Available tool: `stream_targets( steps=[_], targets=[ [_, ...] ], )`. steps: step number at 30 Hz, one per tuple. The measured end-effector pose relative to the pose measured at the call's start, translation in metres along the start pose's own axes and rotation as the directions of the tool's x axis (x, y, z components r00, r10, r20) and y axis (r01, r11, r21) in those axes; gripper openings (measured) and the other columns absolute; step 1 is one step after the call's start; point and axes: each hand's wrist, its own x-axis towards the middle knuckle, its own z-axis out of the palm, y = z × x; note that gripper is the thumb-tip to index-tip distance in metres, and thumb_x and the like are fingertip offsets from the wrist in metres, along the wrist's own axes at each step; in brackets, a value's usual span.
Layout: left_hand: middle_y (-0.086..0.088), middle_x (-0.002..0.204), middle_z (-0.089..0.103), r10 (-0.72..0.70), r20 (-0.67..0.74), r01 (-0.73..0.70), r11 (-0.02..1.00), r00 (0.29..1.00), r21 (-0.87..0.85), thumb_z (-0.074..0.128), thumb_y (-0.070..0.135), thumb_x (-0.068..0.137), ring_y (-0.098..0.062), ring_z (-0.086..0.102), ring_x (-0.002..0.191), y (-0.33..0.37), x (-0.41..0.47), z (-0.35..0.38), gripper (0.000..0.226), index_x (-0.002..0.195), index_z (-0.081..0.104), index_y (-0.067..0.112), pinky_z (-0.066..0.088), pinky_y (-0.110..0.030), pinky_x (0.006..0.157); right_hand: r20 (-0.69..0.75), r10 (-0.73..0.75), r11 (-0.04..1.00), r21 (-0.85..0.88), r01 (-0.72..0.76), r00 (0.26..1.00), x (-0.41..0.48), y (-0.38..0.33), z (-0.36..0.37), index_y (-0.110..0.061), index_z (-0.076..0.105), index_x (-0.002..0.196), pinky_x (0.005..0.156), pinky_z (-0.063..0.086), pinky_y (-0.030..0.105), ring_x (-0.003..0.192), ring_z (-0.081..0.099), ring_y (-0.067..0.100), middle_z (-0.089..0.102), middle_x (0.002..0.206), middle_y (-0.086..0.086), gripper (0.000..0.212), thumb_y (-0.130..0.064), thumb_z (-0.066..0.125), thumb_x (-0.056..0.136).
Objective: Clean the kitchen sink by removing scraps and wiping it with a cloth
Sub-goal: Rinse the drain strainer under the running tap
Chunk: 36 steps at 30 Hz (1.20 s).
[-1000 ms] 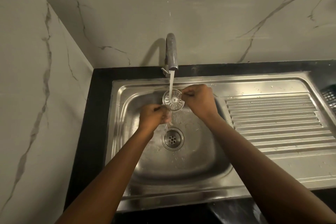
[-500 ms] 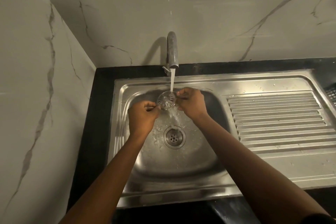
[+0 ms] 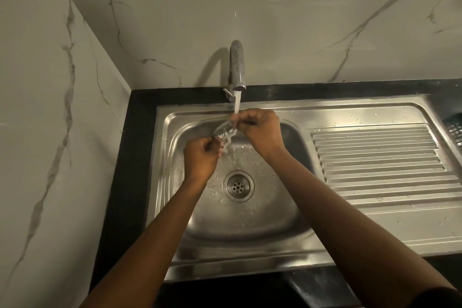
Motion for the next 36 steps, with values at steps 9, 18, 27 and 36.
stream_targets(
  steps=[9, 18, 27, 36],
  targets=[
    [-0.007, 0.089, 0.079, 0.162, 0.065, -0.168, 0.981, 0.985, 0.101, 0.059, 0.024, 0.107, -0.017, 0.070, 0.071, 0.033, 0.012, 0.032, 0.023, 0.109, 0.077, 0.009, 0.055, -0.030, 0.065, -0.268, 0.145, 0.981, 0.168, -0.102, 0.952, -0.008, 0.025, -0.023, -0.017, 0.078, 0.087, 0.091, 0.063, 0.035, 0.089, 0.077, 0.016, 0.080, 0.088, -0.001, 0.022, 0.004, 0.074, 0.084],
    [0.023, 0.081, 0.072, 0.295, 0.123, -0.307, 0.946, 0.948, 0.102, 0.062, 0.020, 0.106, 0.013, 0.062, 0.055, 0.032, 0.004, 0.017, 0.025, 0.127, 0.074, 0.025, 0.041, -0.004, 0.051, -0.288, 0.163, 0.979, 0.165, -0.119, 0.944, -0.013, 0.032, -0.017, -0.024, 0.074, 0.086, 0.082, 0.061, 0.024, 0.088, 0.076, 0.012, 0.078, 0.089, -0.004, 0.027, 0.003, 0.075, 0.085],
    [-0.007, 0.072, 0.076, 0.209, -0.089, -0.205, 0.977, 0.974, 0.057, 0.063, 0.032, 0.105, -0.027, 0.074, 0.064, 0.006, -0.015, -0.013, 0.023, 0.085, 0.073, 0.040, 0.063, -0.051, 0.065, -0.048, -0.033, 0.999, -0.041, 0.031, 0.998, -0.001, 0.009, 0.007, -0.023, 0.079, 0.092, 0.080, 0.060, 0.018, 0.089, 0.075, 0.003, 0.079, 0.093, -0.013, 0.014, -0.009, 0.077, 0.091],
    [0.009, 0.075, 0.080, 0.157, -0.028, -0.158, 0.986, 0.987, -0.052, 0.064, 0.029, 0.105, -0.009, 0.078, 0.065, 0.015, -0.016, -0.005, 0.023, 0.088, 0.074, 0.042, 0.067, -0.035, 0.065, 0.025, 0.045, 0.990, -0.137, -0.041, 0.999, 0.000, 0.011, -0.020, -0.030, 0.082, 0.096, 0.076, 0.062, 0.020, 0.082, 0.076, -0.001, 0.080, 0.090, -0.019, 0.032, 0.000, 0.079, 0.085]
  ],
)
